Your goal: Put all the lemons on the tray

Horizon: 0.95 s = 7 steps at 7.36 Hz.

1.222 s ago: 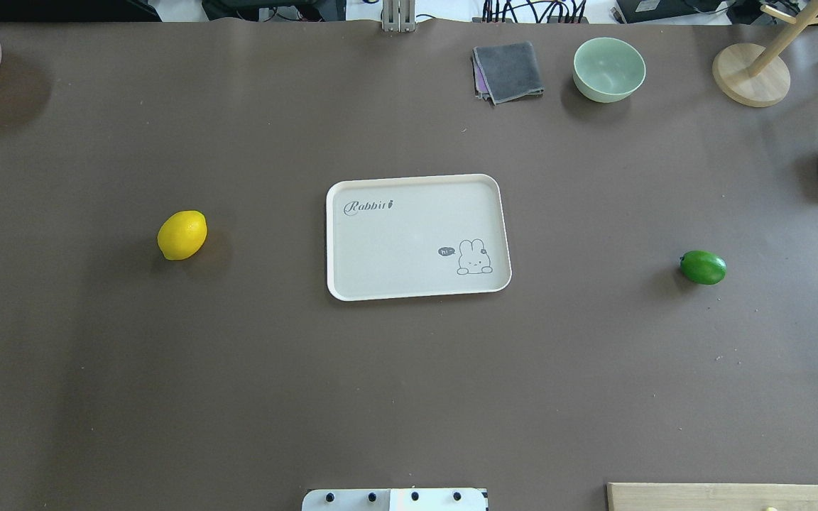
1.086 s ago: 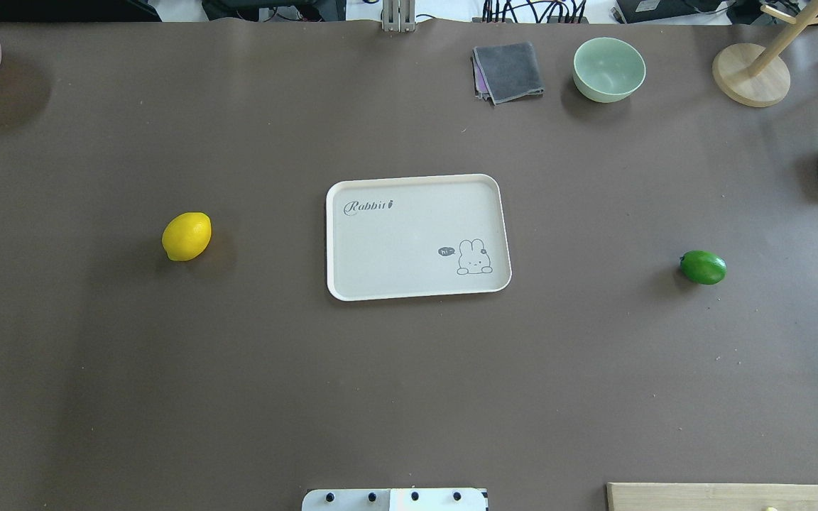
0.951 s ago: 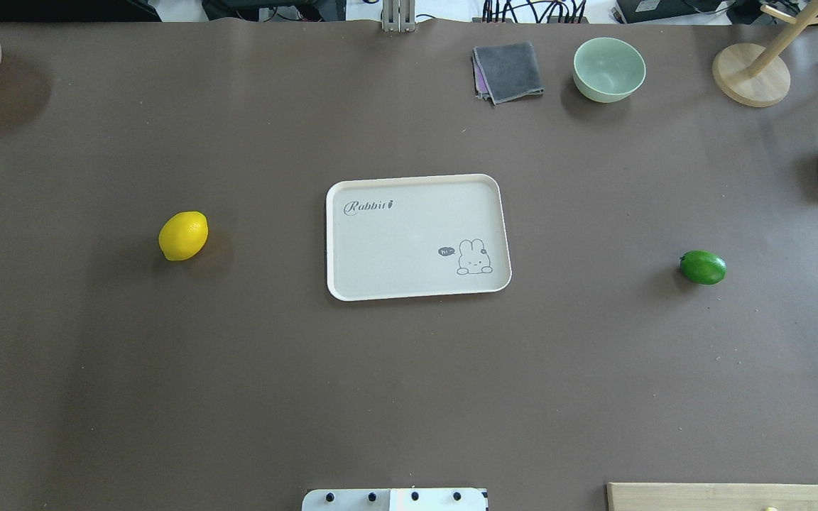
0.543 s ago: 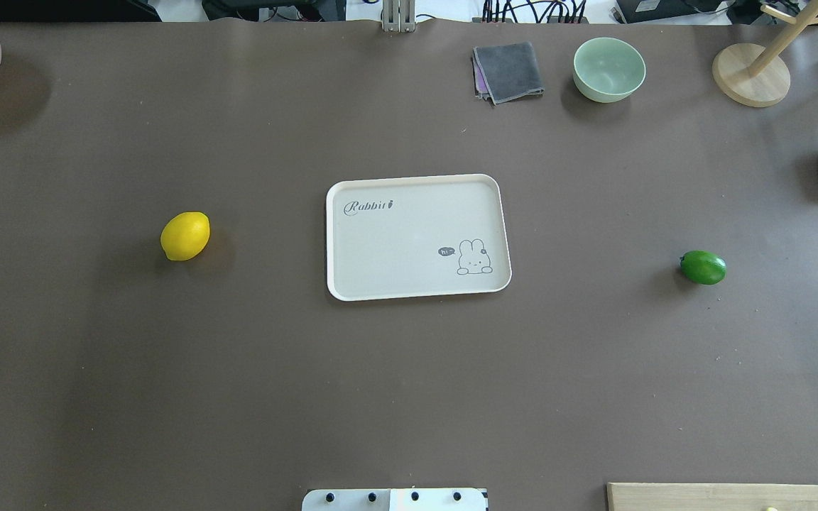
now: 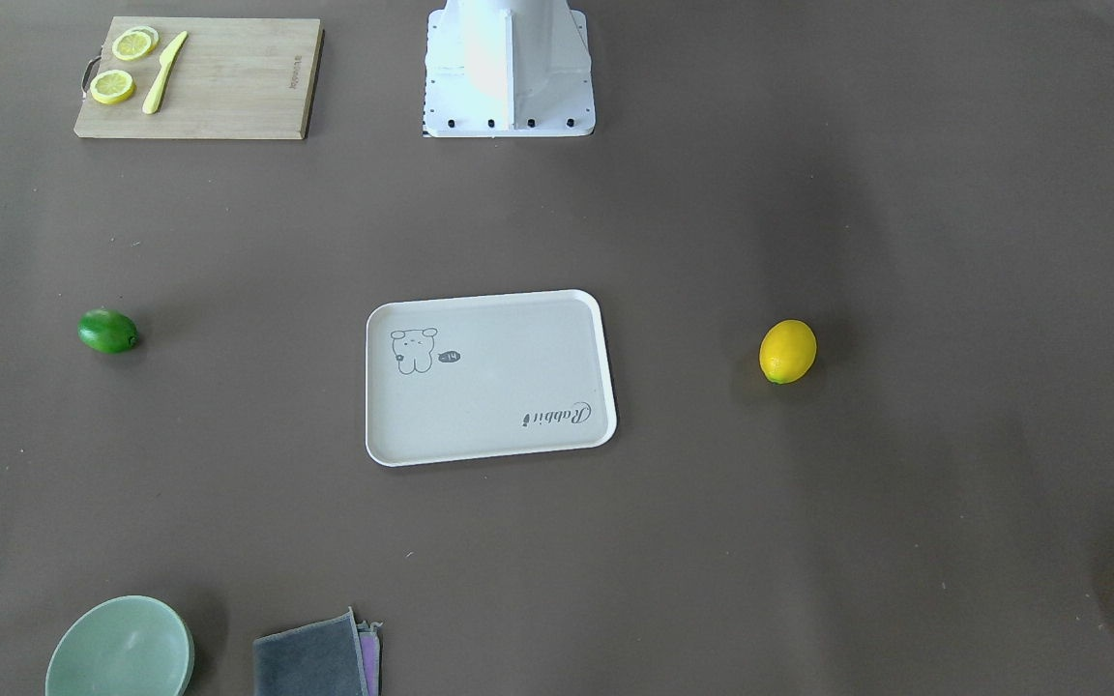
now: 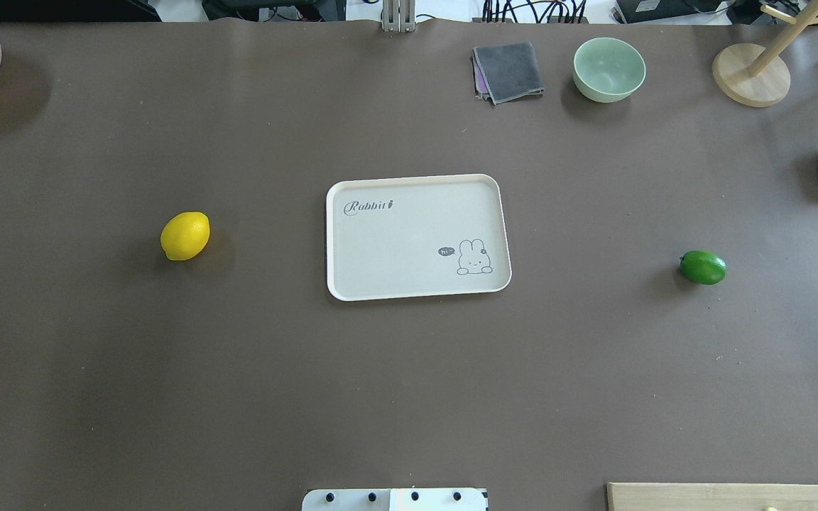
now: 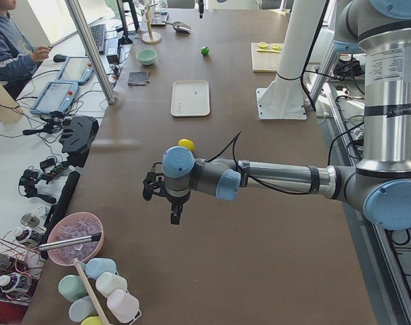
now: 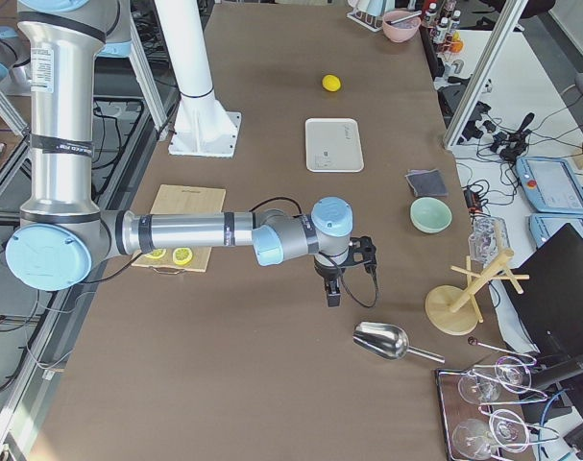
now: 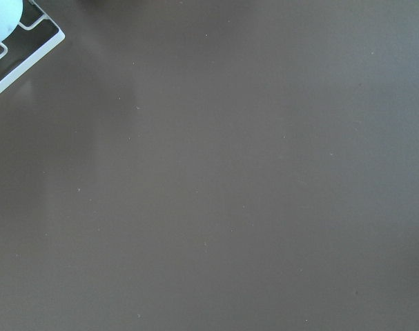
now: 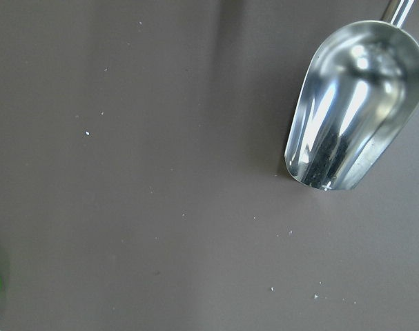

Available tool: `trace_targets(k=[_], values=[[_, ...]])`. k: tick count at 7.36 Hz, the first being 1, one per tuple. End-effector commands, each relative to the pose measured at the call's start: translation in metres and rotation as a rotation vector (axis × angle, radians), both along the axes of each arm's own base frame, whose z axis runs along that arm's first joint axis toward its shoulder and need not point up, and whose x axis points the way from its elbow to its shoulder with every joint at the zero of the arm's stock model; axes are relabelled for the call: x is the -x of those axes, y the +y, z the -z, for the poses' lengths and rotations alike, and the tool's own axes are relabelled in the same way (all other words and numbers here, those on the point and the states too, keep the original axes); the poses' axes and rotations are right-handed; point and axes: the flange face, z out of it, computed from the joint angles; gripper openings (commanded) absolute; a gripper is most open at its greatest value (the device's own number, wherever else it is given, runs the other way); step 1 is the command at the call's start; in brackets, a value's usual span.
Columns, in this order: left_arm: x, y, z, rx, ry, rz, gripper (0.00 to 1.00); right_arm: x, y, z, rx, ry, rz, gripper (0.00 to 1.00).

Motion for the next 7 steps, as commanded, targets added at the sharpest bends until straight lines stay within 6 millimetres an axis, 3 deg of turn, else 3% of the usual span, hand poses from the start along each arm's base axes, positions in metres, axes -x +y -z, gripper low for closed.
trace_targets(k=[1, 2, 3, 5, 6, 7], values=[[0.002, 0.007, -0.002, -0.008, 0.003, 0.002, 0.98, 0.001, -0.003, 0.005, -0.013, -0.005, 0.001, 1.00], [0.002, 0.012, 0.012, -0.023, 0.009, 0.013, 0.98, 0.003, -0.003, 0.009, -0.021, -0.015, 0.003, 1.00], [-0.002, 0.008, 0.040, -0.011, 0.027, 0.063, 0.98, 0.011, -0.005, 0.017, -0.023, -0.022, 0.001, 1.00], [-0.065, -0.002, 0.091, -0.208, 0.072, -0.044, 0.97, 0.039, -0.003, 0.036, -0.056, -0.079, 0.005, 1.00], [-0.093, -0.002, 0.102, -0.260, 0.095, -0.081, 0.98, 0.070, 0.000, 0.043, -0.086, -0.094, 0.069, 1.00], [-0.133, -0.015, 0.131, -0.317, 0.117, -0.139, 0.98, 0.086, 0.003, 0.046, -0.108, -0.101, 0.103, 1.00]])
